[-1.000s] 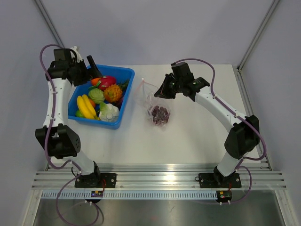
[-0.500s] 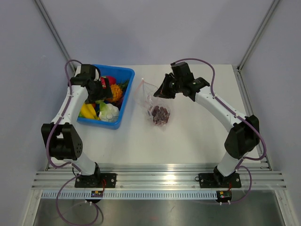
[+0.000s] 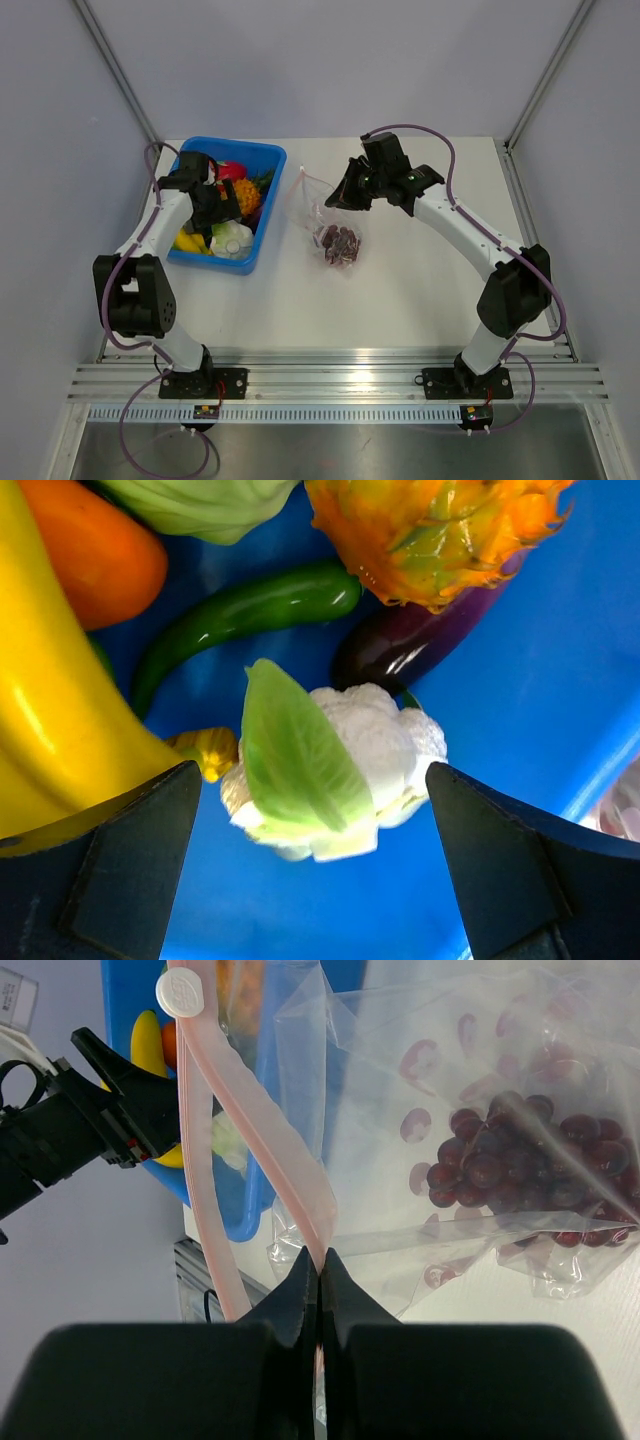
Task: Place the food in the zip-top bag and seal the zipper
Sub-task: Pick up the fake vegetable from the bin, then place the fake vegetable in the zipper food storage bag, then adjust the zipper food storage bag at the center of the board, then pick up the fake vegetable from the bin.
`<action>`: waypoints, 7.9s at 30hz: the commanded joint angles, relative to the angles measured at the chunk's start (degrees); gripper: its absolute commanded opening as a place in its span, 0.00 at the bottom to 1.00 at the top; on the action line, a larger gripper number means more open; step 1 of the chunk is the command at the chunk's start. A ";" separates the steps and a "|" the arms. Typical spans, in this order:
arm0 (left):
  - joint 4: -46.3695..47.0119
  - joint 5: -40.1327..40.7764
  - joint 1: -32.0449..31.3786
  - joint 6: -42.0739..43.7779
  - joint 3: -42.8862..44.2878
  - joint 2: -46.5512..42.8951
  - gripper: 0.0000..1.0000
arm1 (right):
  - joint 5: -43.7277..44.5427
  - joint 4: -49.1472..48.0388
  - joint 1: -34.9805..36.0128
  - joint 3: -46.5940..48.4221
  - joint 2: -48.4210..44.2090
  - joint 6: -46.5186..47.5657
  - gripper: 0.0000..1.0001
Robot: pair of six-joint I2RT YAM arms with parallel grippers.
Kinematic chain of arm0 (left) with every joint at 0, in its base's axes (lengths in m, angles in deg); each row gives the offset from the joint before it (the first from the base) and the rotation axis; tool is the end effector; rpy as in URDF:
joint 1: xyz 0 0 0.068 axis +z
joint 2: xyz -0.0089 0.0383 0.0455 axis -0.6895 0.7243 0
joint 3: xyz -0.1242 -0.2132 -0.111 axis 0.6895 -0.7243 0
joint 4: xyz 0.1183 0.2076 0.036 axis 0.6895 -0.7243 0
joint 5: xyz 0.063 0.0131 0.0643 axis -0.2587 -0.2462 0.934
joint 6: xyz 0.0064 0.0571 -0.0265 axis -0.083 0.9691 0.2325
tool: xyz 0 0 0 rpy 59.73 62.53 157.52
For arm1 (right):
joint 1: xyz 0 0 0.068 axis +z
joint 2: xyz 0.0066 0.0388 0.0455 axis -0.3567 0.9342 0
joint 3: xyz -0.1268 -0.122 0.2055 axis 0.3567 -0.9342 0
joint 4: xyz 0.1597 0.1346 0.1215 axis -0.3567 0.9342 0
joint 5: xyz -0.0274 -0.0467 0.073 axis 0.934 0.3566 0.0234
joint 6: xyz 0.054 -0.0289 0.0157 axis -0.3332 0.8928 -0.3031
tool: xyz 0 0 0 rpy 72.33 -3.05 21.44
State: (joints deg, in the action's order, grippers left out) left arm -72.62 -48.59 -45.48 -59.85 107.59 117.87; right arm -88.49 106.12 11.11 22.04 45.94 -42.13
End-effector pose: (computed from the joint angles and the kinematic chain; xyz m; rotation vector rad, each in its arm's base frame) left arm 0.3217 -0.0100 0.2612 -0.4108 2.6245 -0.1048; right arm 0.3139 0.2123 0.3287 0.0871 2.4212 0.9846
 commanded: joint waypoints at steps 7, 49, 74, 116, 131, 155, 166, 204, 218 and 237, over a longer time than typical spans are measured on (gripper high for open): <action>7.30 -3.51 -0.13 -3.01 -4.00 2.41 0.85 | -1.96 -1.34 1.12 0.91 -0.22 0.86 0.00; 23.28 -42.35 -12.61 5.01 10.34 -17.98 0.00 | -2.94 -0.99 3.50 4.16 0.40 0.50 0.00; 32.88 -41.05 -12.88 2.87 -8.39 -10.24 0.00 | -8.12 -6.61 3.50 1.96 -6.37 -0.90 0.00; 11.62 -26.73 -10.94 3.84 -6.72 -13.67 0.58 | -6.09 -6.08 3.23 2.05 -5.67 -1.87 0.00; 12.50 -31.47 -11.91 2.79 -6.47 -9.89 0.00 | -4.52 -4.07 2.62 4.25 -4.35 -0.12 0.00; 12.05 -42.37 -13.75 -0.11 7.42 -2.68 0.00 | 14.02 9.03 -0.02 6.88 -3.81 10.70 0.00; 11.61 -43.69 -13.84 0.76 14.64 -4.09 0.00 | 18.42 8.69 0.51 10.77 -10.67 12.98 0.00; -7.38 8.95 3.65 2.88 27.82 10.84 0.91 | 9.99 2.35 4.20 5.83 -5.67 9.03 0.00; -0.69 15.63 4.97 -0.82 30.89 22.89 0.94 | 8.67 3.32 4.29 6.00 -3.82 10.35 0.00; -0.87 14.85 5.05 -1.52 27.28 27.37 0.71 | 7.70 2.53 4.29 5.48 -2.85 9.47 0.00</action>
State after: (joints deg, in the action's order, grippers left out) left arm -73.48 -35.02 -40.91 -61.58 134.70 144.95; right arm -79.57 111.52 14.74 26.00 43.43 -32.53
